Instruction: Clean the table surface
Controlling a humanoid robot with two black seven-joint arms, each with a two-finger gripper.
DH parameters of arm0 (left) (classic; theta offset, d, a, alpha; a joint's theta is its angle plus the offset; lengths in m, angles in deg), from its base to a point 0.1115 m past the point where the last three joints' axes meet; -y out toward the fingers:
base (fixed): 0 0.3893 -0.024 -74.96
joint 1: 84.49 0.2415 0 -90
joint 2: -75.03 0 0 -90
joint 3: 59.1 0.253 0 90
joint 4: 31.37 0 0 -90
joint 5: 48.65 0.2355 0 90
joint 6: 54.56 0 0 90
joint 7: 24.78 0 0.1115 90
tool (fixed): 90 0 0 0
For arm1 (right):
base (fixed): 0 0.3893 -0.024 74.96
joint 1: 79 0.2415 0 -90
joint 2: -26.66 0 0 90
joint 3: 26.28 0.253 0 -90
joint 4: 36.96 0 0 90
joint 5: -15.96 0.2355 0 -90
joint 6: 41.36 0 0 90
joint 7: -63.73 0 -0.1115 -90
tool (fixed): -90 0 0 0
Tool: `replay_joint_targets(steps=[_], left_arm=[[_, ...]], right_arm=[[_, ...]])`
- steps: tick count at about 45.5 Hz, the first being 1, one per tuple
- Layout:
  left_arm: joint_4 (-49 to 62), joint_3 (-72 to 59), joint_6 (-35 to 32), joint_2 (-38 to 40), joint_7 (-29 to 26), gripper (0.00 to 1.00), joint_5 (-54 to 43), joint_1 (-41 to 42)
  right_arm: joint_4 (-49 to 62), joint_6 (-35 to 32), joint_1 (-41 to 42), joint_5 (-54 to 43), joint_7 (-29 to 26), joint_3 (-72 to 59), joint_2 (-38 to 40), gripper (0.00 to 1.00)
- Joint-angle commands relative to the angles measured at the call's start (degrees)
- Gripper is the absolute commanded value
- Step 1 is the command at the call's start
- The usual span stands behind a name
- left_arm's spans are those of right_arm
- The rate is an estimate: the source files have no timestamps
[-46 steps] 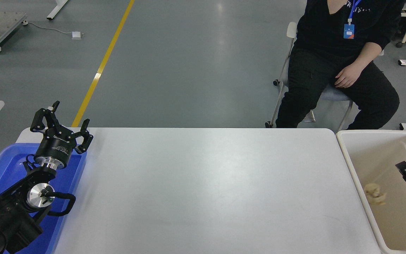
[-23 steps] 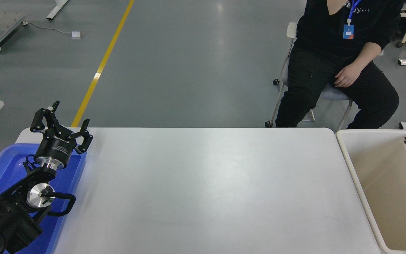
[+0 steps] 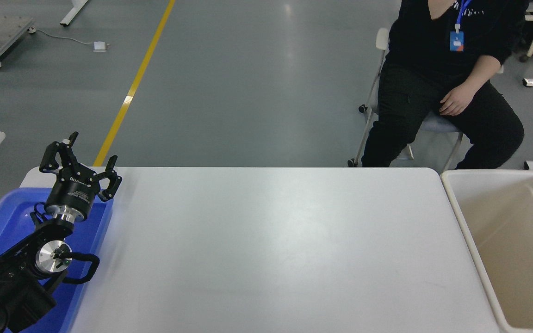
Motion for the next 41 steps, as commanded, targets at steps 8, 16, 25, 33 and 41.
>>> replay_joint_targets(steps=[8, 16, 25, 33, 41], left_arm=[[0.0, 0.0, 0.0, 0.1, 0.0, 1.0, 0.0, 0.0], [0.0, 0.0, 0.0, 0.1, 0.0, 1.0, 0.0, 0.0], [0.0, 0.0, 0.0, 0.0, 0.0, 1.0, 0.0, 0.0], [0.0, 0.0, 0.0, 0.0, 0.0, 1.0, 0.0, 0.0], [0.0, 0.0, 0.0, 0.0, 0.0, 1.0, 0.0, 0.0]], right_arm=[[-11.8, -5.0, -12.7, -0.1, 0.0, 17.1, -10.0, 0.99], [-11.8, -5.1, -17.6, -0.1, 0.0, 17.4, -14.0, 0.99], [-11.8, -8.0, -19.2, -0.1, 0.0, 17.4, -16.4, 0.99], [-11.5, -8.8, -21.4, -0.1, 0.0, 17.5, -17.9, 0.99], [-11.4, -8.8, -21.9, -0.1, 0.0, 19.6, -19.3, 0.99]])
